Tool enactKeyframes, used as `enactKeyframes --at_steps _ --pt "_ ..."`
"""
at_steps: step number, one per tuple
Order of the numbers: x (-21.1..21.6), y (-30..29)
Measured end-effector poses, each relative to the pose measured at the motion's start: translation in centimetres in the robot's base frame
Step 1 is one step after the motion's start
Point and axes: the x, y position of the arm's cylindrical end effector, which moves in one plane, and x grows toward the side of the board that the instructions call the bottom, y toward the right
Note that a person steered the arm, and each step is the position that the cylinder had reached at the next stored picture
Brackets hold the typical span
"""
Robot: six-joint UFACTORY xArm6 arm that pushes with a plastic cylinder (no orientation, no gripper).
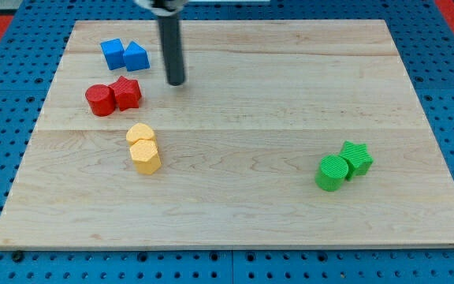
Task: Separate blue cube and the blue triangle
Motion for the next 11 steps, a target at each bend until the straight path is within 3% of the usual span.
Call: enactKeyframes --at_steps 2,3,5,6,8,10,11 --pt "-1.5 -11.9" --pt "-4.9 -12.2" --pt "-2.0 0.1" --pt "-2.0 2.7" --pt "-8.0 -1.6" --pt "-7.3 -2.8" --pt "-7.8 -6.2"
